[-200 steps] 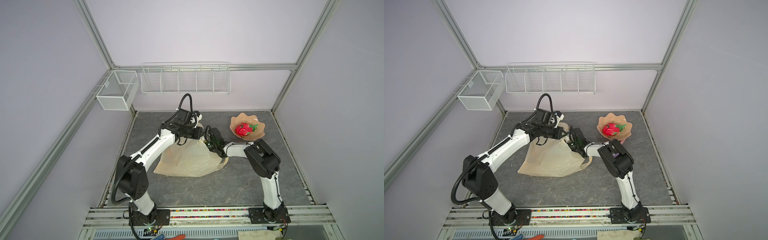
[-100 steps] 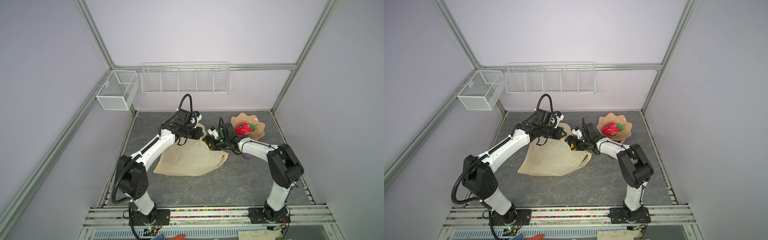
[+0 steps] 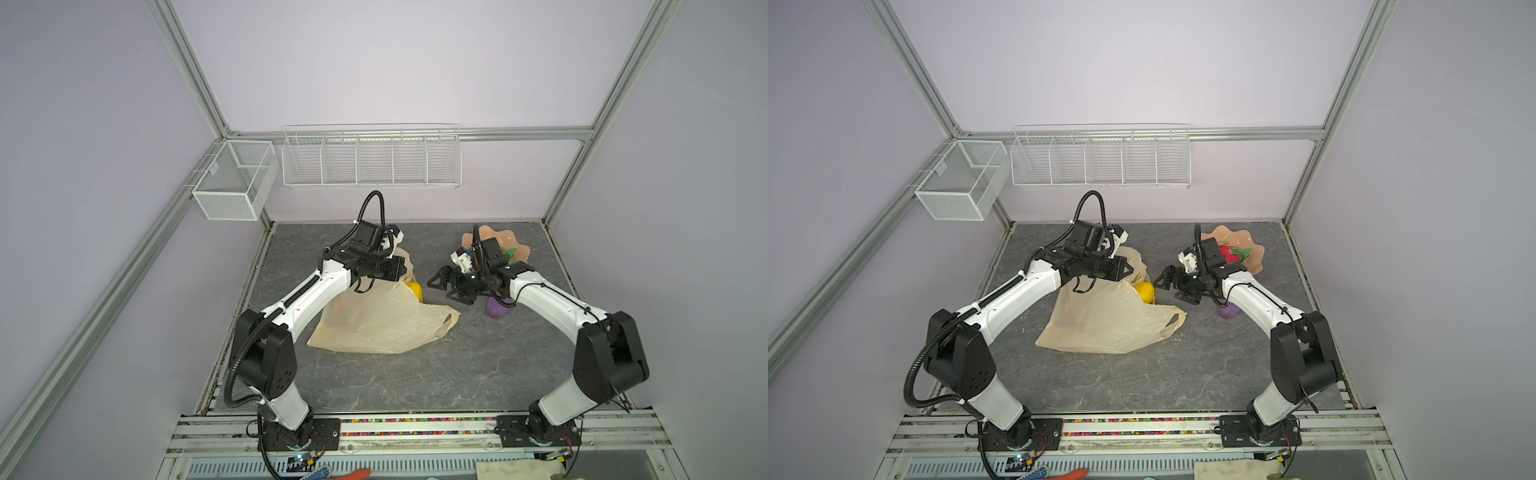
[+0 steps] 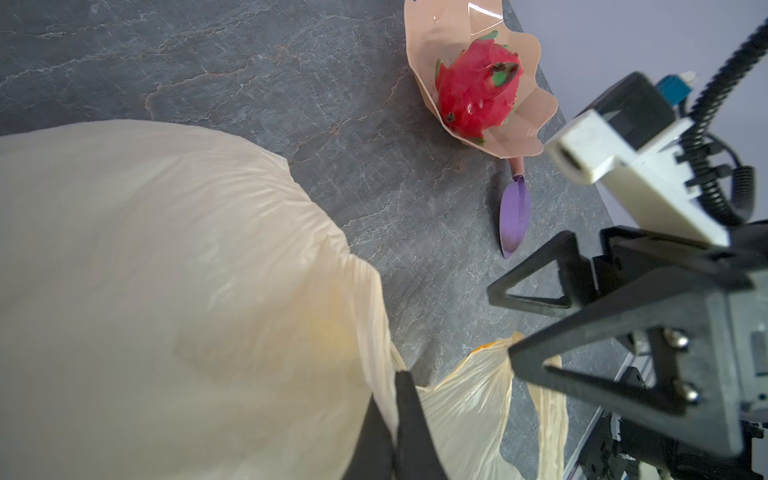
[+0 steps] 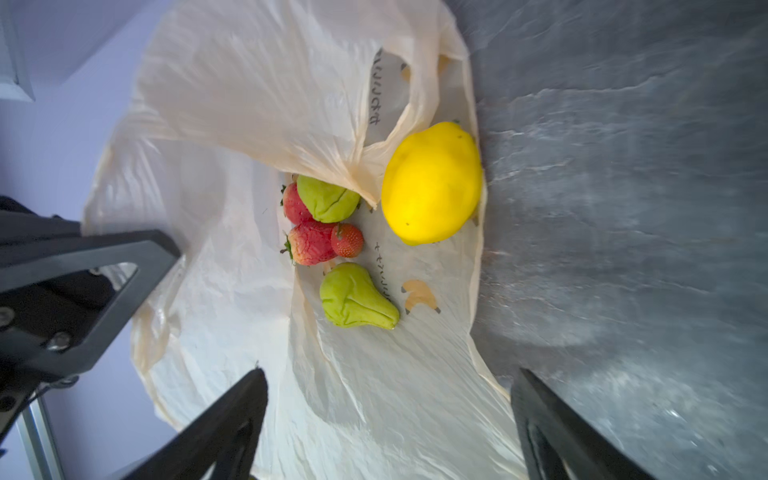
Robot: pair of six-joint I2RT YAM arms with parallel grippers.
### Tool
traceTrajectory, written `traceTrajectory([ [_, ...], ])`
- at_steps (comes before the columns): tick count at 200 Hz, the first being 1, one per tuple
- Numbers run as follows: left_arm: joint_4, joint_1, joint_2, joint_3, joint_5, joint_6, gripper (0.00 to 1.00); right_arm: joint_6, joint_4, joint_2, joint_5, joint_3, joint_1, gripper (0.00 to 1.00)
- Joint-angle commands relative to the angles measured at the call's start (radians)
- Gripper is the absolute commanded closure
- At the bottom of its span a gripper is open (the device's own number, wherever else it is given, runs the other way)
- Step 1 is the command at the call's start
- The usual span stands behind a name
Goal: Place the fruits into the plastic bag
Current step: 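Move the right gripper back over the bowl above the dragon fruit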
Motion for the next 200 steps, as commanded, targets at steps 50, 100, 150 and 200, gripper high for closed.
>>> traceTrajectory([
  [50, 0.031, -0.003, -0.027, -0.022, 0.006, 0.001, 1.00, 0.108, -0.123, -0.059, 0.170, 0.083, -0.263, 0.12],
  [100, 0.032, -0.003, -0.038, -0.037, 0.011, -0.001, 1.00, 0.247, -0.084, 0.051, 0.245, 0.171, -0.340, 0.12],
  [150, 0.032, -0.003, -0.046, -0.044, 0.007, -0.002, 1.00, 0.364, -0.100, 0.164, 0.338, 0.251, -0.352, 0.12],
  [200, 0.033, -0.003, -0.045, -0.046, 0.007, -0.007, 1.00, 0.489, -0.068, 0.260, 0.348, 0.307, -0.351, 0.12],
])
